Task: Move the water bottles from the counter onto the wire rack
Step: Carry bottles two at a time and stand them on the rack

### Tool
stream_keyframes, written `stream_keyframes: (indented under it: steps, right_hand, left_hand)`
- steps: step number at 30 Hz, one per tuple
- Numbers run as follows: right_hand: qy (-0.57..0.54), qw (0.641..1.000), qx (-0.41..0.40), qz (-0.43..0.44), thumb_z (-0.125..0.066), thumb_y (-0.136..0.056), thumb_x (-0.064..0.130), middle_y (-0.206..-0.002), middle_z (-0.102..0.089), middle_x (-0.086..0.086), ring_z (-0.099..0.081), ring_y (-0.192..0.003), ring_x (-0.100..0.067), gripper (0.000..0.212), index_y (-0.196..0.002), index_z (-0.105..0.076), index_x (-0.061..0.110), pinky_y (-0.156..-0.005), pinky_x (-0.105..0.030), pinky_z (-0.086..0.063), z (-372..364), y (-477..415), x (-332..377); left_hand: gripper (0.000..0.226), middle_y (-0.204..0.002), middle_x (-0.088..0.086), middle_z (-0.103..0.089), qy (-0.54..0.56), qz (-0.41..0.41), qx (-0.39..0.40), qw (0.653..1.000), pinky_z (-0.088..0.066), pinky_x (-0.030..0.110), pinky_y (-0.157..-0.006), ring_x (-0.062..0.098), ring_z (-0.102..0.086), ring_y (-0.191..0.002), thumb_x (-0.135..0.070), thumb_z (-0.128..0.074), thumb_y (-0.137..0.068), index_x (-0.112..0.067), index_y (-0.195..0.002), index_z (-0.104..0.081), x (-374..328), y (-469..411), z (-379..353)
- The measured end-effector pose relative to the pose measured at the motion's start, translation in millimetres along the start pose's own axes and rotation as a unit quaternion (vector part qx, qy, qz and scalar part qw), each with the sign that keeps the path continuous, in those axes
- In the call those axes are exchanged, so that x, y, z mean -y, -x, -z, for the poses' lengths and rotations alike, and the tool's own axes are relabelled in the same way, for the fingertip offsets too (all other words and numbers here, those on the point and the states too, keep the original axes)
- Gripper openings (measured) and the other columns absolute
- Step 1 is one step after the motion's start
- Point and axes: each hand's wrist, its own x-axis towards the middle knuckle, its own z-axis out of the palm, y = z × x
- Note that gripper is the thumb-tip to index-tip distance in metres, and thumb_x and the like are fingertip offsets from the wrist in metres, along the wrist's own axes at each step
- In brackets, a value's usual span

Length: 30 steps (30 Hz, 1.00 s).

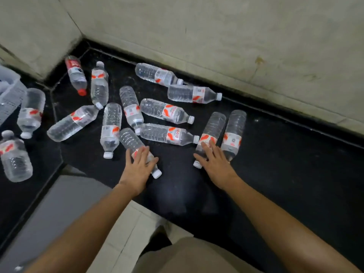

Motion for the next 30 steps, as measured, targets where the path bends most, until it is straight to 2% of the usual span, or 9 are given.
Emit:
stream_keyframes:
  steps: [6, 13, 17, 19, 21, 23, 25, 27, 30]
  right_hand:
    - [0.037, 0.997, 0.016, -0.067, -0.049, -0.100, 0.007, -0.166, 0.020, -0.018, 0.020, -0.150, -0.049, 0.075, -0.161, -0.013, 0.032, -0.124, -0.055, -0.003, 10.1, -20.1, 21.2]
    - [-0.010, 0.994, -0.015, -0.107, -0.066, -0.090, 0.002, -0.168, 0.011, -0.017, 0.015, -0.152, -0.049, 0.060, -0.140, -0.053, 0.033, -0.124, -0.053, -0.005, 13.0, -16.6, 38.1]
    - [-0.124, 0.975, -0.168, -0.082, -0.079, -0.085, 0.011, -0.166, -0.022, -0.015, -0.006, -0.154, -0.046, 0.044, -0.122, -0.068, 0.031, -0.121, -0.055, -0.020, 22.6, -4.1, 21.6]
    - [-0.215, 0.947, -0.222, -0.087, -0.076, -0.090, 0.018, -0.164, -0.030, -0.009, -0.008, -0.156, -0.037, 0.036, -0.124, -0.067, 0.028, -0.123, -0.044, -0.013, 37.2, 4.8, 15.1]
    - [-0.355, 0.890, -0.264, -0.112, -0.076, -0.090, 0.019, -0.150, -0.048, 0.004, -0.020, -0.153, -0.012, 0.033, -0.122, -0.068, 0.022, -0.121, -0.019, -0.014, 63.8, 10.8, 15.2]
    - [-0.519, 0.772, -0.315, -0.187, -0.076, -0.090, 0.017, -0.123, -0.060, 0.018, -0.047, -0.123, 0.015, 0.027, -0.115, -0.069, 0.019, -0.100, -0.001, -0.033, 94.3, 17.9, 18.4]
    - [-0.633, 0.657, -0.326, -0.248, -0.075, -0.091, 0.022, -0.106, -0.067, 0.012, -0.063, -0.095, 0.011, 0.021, -0.111, -0.070, 0.021, -0.081, -0.008, -0.048, 112.6, 25.4, 19.1]
    - [-0.629, 0.652, -0.329, -0.266, -0.077, -0.089, 0.032, -0.102, -0.069, 0.008, -0.067, -0.096, -0.007, 0.018, -0.105, -0.073, 0.025, -0.083, -0.026, -0.056, 114.9, 34.0, 19.5]
    - [-0.566, 0.726, -0.295, -0.255, -0.077, -0.088, 0.037, -0.091, -0.060, 0.013, -0.060, -0.088, -0.004, 0.017, -0.098, -0.074, 0.024, -0.081, -0.022, -0.049, 107.2, 51.8, 31.7]
  left_hand:
    - [0.070, -0.166, 0.022, -0.004, -0.064, -0.115, 0.015, 0.991, 0.007, 0.072, -0.113, 0.042, 0.003, -0.153, -0.032, -0.048, -0.099, -0.026, -0.159, -0.013, 25.3, -34.8, -11.3]
    - [0.056, -0.164, 0.012, -0.018, -0.022, -0.156, 0.015, 0.987, 0.008, 0.075, -0.110, 0.041, -0.003, -0.153, -0.055, -0.041, -0.100, -0.036, -0.153, -0.033, 27.1, -39.9, -7.8]
    - [0.049, -0.140, 0.010, -0.058, 0.111, -0.181, -0.153, 0.965, -0.020, 0.077, -0.107, 0.039, -0.048, -0.136, -0.059, -0.040, -0.091, -0.030, -0.122, -0.065, 40.2, -37.0, 6.4]
    - [0.047, -0.129, 0.006, -0.065, 0.274, -0.172, -0.252, 0.912, -0.039, 0.067, -0.105, 0.034, -0.058, -0.124, -0.058, -0.047, -0.088, -0.028, -0.117, -0.066, 51.8, -36.4, 18.3]
    - [0.044, -0.124, 0.003, -0.065, 0.464, -0.121, -0.241, 0.844, -0.045, 0.042, -0.100, 0.022, -0.059, -0.116, -0.051, -0.059, -0.091, -0.022, -0.123, -0.065, 61.4, -29.7, 49.4]
    - [0.031, -0.118, 0.002, -0.067, 0.660, -0.029, -0.187, 0.727, -0.049, 0.028, -0.092, 0.016, -0.061, -0.108, -0.037, -0.065, -0.095, -0.020, -0.121, -0.065, 70.0, -23.3, 77.8]
    - [0.024, -0.116, 0.007, -0.071, 0.800, 0.030, -0.112, 0.589, -0.056, 0.036, -0.091, 0.019, -0.068, -0.103, -0.033, -0.062, -0.098, -0.018, -0.117, -0.064, 74.5, -17.0, 92.0]
    - [0.028, -0.115, 0.009, -0.073, 0.852, 0.041, -0.063, 0.519, -0.057, 0.049, -0.092, 0.023, -0.071, -0.100, -0.035, -0.058, -0.100, -0.015, -0.120, -0.062, 68.6, -9.7, 96.8]
    - [0.031, -0.116, 0.007, -0.073, 0.844, 0.013, -0.047, 0.535, -0.056, 0.051, -0.095, 0.025, -0.071, -0.106, -0.038, -0.059, -0.099, -0.015, -0.120, -0.063, 46.8, -4.1, 99.4]
